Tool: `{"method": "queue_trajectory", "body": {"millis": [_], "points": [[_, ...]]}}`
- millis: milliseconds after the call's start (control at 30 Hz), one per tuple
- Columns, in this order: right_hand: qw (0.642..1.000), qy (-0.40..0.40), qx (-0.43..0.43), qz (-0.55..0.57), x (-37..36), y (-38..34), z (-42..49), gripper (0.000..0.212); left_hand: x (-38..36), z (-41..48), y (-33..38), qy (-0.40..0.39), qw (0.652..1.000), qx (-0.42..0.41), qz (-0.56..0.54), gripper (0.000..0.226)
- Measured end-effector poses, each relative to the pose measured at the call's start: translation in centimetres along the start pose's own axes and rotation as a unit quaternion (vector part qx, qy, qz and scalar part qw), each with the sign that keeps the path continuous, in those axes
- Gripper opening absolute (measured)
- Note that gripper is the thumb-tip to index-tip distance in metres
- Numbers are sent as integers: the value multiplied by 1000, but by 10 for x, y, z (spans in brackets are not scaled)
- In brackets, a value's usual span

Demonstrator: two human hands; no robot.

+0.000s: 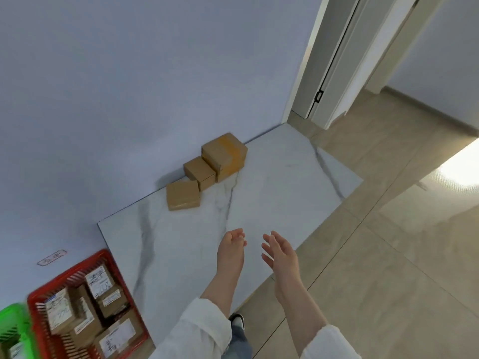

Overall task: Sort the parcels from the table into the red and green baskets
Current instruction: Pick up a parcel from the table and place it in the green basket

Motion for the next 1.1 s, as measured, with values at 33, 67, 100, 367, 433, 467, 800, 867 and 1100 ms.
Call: {"method": "queue_trajectory", "body": {"millis": [33,67,100,367,433,467,800,867,1100], "points": [[1000,-6,-1,-6,3,-10,13,35,-5,13,11,9,1000,0,-3,25],[1000,-12,-1,-12,5,-21,27,35,-10,26,22,18,1000,-3,-5,25],[1000,-18,-2,-15,7,-30,41,35,-15,37,32,25,1000,-8,-7,24],[995,-75,-27,-53,2,-86,151,36,-39,120,84,81,996,-25,-39,27],[992,-98,-30,-68,2,-98,185,37,-44,146,90,103,993,-23,-51,25],[990,-110,-35,-75,2,-104,202,37,-46,159,92,115,992,-19,-54,25],[954,-212,-72,-197,37,-148,378,42,-74,283,105,225,965,54,-121,31],[944,-220,-84,-230,36,-149,409,43,-71,300,107,244,959,61,-132,32],[912,-245,-106,-311,-6,-131,498,54,-30,373,102,277,948,93,-124,45]]}}
Point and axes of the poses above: each hand's wrist, its own z-axis towards the middle knuckle, its own x-axis out of the back of the hand, y = z × x, the point moved 2 cm from there along z, towards the middle knuckle, and after that the axes turned 11 degrees about -y, right-handed, at the moved point
